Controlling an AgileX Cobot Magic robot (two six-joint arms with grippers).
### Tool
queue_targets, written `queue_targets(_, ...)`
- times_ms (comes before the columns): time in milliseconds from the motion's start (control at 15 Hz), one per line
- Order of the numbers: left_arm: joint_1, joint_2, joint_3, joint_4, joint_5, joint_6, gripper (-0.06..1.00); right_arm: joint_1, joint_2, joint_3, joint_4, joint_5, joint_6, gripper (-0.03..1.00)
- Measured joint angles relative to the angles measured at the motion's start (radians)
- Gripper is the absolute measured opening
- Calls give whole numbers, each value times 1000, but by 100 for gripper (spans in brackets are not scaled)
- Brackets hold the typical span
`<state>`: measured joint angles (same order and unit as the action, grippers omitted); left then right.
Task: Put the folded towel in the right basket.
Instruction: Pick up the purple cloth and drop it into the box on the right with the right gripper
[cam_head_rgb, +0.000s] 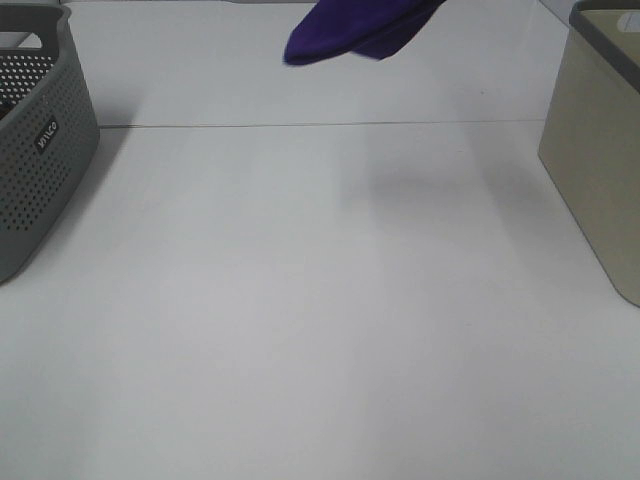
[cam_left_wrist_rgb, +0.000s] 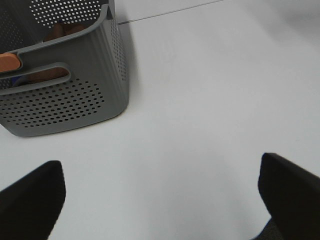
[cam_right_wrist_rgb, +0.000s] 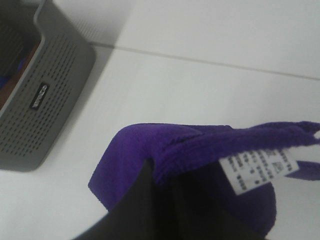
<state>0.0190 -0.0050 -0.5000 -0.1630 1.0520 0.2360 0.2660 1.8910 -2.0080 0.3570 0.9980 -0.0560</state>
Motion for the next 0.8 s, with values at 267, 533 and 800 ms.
queue_targets(267,0,0,0,0,0,0,99,-265,-104,0,-15,8,9,0)
queue_targets(533,0,0,0,0,0,0,99,-497,-132,0,-16,29,8,0)
queue_targets(800,0,0,0,0,0,0,99,-586,-116,0,-83,40,8,0)
